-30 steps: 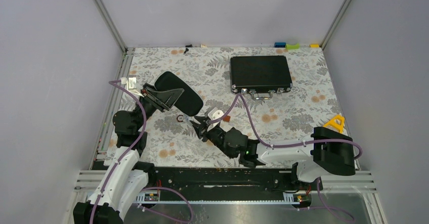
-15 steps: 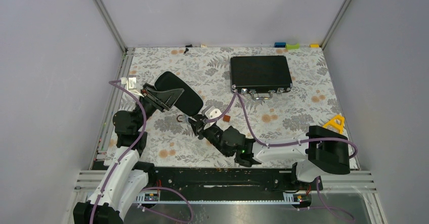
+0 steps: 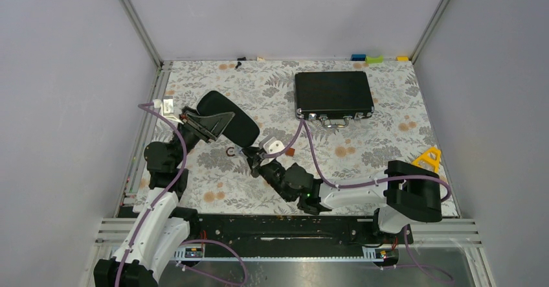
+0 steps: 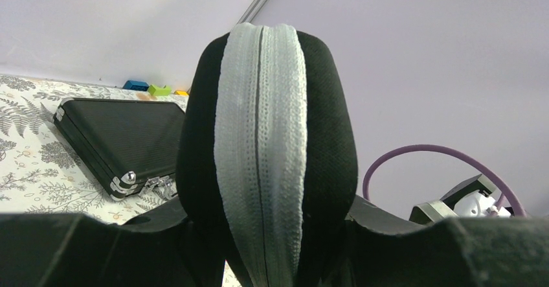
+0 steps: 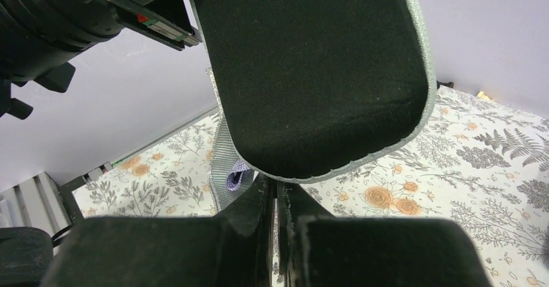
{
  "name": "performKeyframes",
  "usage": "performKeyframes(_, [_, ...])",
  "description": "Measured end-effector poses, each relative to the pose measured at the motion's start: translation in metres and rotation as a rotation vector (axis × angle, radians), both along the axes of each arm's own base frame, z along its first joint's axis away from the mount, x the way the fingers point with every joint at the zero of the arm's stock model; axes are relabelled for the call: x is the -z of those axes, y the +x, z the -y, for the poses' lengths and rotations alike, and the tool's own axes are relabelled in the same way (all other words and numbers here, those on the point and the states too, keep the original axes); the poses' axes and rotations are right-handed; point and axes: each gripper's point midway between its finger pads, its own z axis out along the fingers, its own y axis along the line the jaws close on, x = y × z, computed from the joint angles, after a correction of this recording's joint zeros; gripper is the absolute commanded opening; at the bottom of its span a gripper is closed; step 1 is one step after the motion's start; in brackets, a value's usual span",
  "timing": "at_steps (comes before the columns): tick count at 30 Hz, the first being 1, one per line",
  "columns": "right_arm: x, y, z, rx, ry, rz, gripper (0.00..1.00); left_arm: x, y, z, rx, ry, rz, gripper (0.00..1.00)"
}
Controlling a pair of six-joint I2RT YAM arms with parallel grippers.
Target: Open the umbrella
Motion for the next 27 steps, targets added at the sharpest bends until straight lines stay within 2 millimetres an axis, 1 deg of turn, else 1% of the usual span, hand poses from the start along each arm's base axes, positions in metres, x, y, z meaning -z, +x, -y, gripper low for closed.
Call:
performKeyframes(15, [0.001, 0.005, 0.011, 0.084, 0.036, -0.006, 0.00, -0.005, -0.001, -0.001, -0.006, -0.003, 0.027, 0.00])
performKeyframes(23, [0.006, 0.007, 0.018, 0.104, 0.051, -0.024, 0.00, -0.002, -0.001, 0.000, -0.003, 0.012, 0.027, 0.00])
performKeyframes(27, [0.006, 0.006, 0.023, 0.105, 0.054, -0.029, 0.00, -0.001, -0.002, 0.001, 0.005, 0.019, 0.026, 0.00])
